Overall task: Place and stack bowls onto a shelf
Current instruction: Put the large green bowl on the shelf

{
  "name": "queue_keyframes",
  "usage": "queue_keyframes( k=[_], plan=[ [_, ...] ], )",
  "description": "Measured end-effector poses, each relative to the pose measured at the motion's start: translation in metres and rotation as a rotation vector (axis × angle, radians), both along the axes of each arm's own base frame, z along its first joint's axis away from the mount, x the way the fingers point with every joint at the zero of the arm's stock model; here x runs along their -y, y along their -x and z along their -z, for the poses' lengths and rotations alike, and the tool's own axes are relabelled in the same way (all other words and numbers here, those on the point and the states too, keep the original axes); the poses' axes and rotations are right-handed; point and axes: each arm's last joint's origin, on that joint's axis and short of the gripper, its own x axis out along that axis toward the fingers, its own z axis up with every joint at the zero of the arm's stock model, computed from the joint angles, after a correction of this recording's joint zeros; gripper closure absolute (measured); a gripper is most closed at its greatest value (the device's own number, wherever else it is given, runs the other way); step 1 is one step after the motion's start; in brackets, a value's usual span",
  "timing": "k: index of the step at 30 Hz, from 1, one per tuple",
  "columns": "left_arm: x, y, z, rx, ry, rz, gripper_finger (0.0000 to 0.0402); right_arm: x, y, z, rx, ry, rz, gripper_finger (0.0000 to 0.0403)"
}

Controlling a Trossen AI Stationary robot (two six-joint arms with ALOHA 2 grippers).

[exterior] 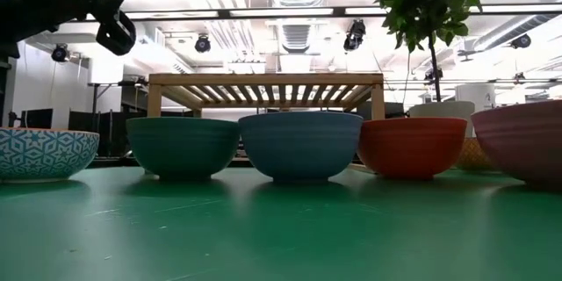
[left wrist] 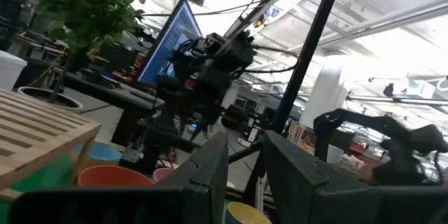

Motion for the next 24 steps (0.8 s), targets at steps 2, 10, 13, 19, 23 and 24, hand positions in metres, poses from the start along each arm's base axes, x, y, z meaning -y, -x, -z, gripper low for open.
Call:
queue_keyframes(
  k=[2, 10, 13, 19, 23, 24],
  plan=[
    [0.0, 0.0, -0.001, 0.01, 0.006, -0.014, 0.0326, -0.003, -0.011, 0.002, 0.02, 0.039, -0.056, 0.0319],
    [-0.001, -0.002, -0.039, 0.118, -0.034, -0.079, 0.0326, -0.013, -0.055, 0.012, 0.077, 0.122, -0.172, 0.0319],
    [-0.001, -0.004, -0.05, 0.123, -0.097, -0.108, 0.0326, -0.017, -0.073, 0.017, 0.066, 0.148, -0.203, 0.0319],
    [-0.002, -0.008, -0.059, 0.01, -0.175, -0.153, 0.0326, -0.023, -0.11, 0.028, 0.041, 0.172, -0.211, 0.0319],
    [-0.002, -0.008, -0.062, -0.056, -0.219, -0.185, 0.0326, -0.025, -0.132, 0.037, 0.025, 0.179, -0.209, 0.0319],
    [-0.002, -0.008, -0.063, -0.067, -0.228, -0.187, 0.0326, -0.024, -0.138, 0.038, 0.025, 0.182, -0.207, 0.0319]
  ],
)
